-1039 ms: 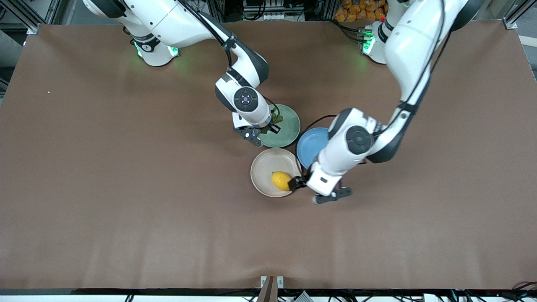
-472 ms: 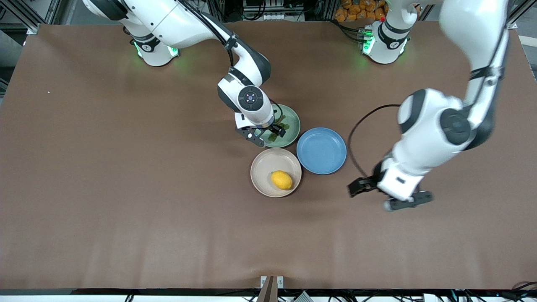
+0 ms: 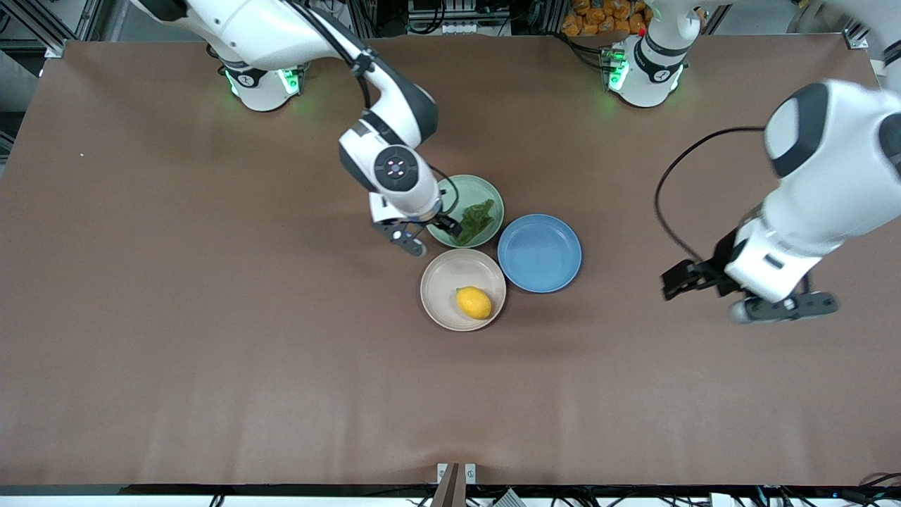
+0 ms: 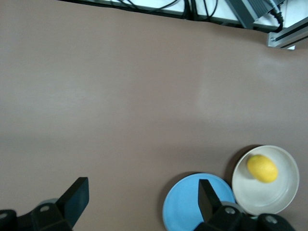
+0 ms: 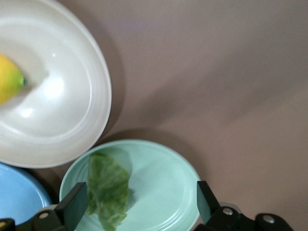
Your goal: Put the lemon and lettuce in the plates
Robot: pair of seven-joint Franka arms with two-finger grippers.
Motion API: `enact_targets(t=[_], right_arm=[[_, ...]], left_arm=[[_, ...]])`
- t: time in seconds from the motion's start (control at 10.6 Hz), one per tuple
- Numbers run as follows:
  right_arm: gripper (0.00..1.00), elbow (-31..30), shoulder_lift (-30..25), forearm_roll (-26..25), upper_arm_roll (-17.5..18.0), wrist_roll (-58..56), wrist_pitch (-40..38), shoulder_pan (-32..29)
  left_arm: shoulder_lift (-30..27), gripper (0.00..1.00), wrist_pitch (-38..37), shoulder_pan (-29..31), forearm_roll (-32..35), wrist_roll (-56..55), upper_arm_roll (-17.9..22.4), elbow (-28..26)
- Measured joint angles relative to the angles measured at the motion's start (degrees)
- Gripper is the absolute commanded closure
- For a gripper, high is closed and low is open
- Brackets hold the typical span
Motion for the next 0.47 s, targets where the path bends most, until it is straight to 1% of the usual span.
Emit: enact_targets(t=[0.19, 0.47], right_arm=[[0.0, 0.03, -2.27, -0.22, -0.03, -3.39, -4.23, -4.0], [0.0, 0.01, -5.03, -0.46, -0.11, -8.44, -8.5, -11.1]], left_arm=[[-3.05, 0.0, -4.5, 0.96, 0.24, 1.15, 0.08, -0.03], [-6.64, 0.0, -8.68, 1.3, 0.4, 1.15, 0.33, -0.07]])
